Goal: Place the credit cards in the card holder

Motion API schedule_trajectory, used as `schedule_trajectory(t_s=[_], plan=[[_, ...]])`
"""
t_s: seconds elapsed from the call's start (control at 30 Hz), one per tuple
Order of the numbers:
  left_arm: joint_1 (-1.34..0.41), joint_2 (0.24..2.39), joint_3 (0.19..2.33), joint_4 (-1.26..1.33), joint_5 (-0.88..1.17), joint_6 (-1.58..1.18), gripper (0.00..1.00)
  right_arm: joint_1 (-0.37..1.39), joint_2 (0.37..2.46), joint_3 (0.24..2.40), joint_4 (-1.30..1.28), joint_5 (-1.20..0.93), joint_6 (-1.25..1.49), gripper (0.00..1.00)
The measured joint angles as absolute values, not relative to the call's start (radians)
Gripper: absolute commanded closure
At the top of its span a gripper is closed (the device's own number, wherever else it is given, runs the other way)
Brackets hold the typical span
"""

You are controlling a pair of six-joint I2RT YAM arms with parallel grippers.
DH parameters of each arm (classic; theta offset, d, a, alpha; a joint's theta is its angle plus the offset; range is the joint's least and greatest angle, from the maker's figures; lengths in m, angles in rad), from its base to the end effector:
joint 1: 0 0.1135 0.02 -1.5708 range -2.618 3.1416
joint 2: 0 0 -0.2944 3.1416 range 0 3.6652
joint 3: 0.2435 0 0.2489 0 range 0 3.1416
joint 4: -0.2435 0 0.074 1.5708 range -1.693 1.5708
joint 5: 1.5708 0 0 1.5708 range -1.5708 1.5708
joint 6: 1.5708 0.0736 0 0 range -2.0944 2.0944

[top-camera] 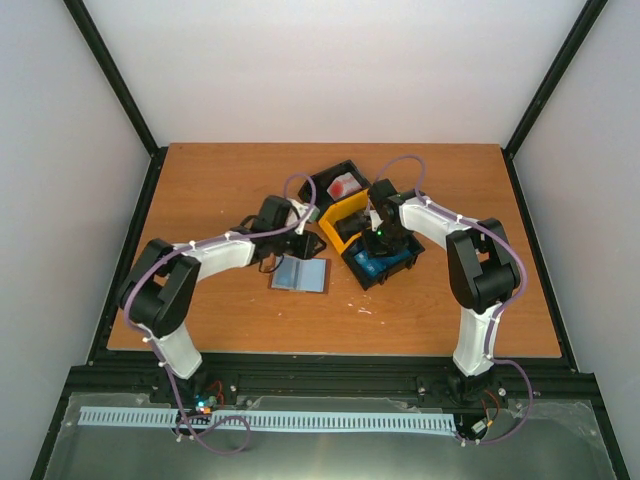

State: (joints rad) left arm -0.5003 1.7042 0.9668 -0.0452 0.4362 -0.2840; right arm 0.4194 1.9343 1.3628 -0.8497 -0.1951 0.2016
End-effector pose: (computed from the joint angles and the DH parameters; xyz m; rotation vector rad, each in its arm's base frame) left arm 0.3168 -0.2087 0.1881 0.4848 2.3909 -0.8836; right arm 0.3432 0.1686 0.1639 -0.3524 3.0184 0.3527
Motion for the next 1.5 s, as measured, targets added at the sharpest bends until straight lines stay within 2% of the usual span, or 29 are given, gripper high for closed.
schedule_trajectory(t_s=[0.5, 0.7, 1.5], plan=[[-0.629, 1.824, 0.970, 0.086, 0.433, -0.279, 0.68, 0.419, 1.934, 1.361, -0.844, -0.217, 0.198, 0.81], [-0.630, 1.864, 0.970, 0.090, 0.427, -0.280, 0.65, 0.419, 1.934, 1.361, -0.840, -0.245, 0.198, 0.82], [-0.628, 1.898, 1.009, 0.086, 0.441, -0.280, 0.66, 0.397, 1.932, 1.361, -0.846, -0.338, 0.190, 0.86]])
